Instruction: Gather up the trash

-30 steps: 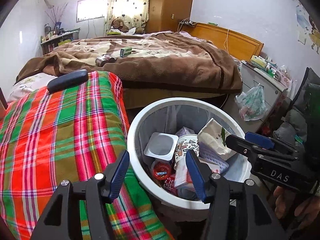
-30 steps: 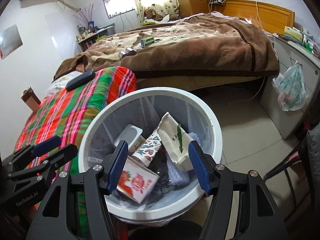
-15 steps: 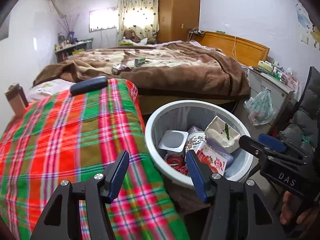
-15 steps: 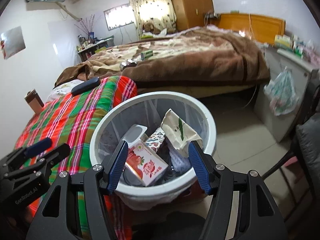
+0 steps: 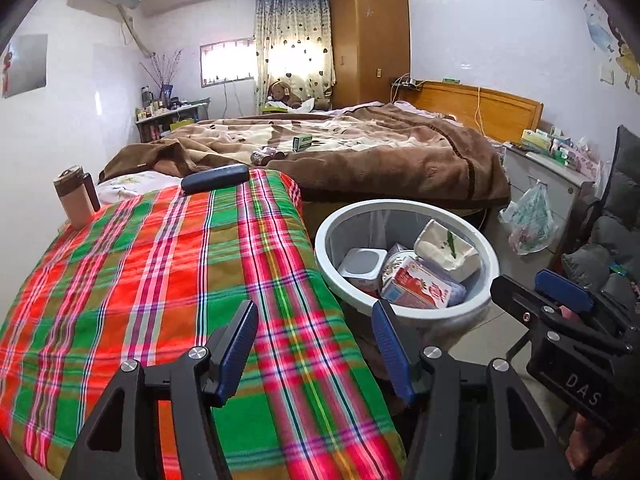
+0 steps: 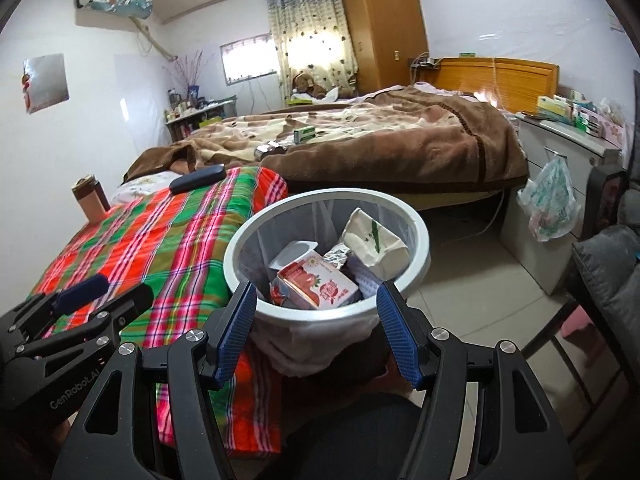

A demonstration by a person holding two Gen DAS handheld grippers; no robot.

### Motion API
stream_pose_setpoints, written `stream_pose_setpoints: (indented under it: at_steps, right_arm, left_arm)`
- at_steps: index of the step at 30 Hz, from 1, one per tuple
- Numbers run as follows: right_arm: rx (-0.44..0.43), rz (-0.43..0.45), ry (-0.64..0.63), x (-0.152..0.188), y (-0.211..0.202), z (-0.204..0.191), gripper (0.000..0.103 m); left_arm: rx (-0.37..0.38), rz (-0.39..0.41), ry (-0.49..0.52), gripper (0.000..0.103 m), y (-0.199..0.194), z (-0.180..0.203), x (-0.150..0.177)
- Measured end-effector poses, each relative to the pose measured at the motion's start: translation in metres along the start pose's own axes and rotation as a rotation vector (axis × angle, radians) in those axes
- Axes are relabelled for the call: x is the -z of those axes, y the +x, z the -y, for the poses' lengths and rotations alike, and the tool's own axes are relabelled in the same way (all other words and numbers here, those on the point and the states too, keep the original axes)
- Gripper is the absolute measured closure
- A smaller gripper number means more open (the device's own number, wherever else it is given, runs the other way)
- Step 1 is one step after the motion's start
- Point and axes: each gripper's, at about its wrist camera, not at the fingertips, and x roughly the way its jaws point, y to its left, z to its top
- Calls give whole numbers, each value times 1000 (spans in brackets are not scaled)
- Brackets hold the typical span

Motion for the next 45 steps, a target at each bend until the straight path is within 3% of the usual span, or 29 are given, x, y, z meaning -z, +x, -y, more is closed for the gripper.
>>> stream_pose_setpoints:
  at_steps: [45]
  right_arm:
    - [-12, 24, 0, 15, -16, -15, 39]
  left_arm:
    - [-40, 26, -18, 44, -28, -11, 19]
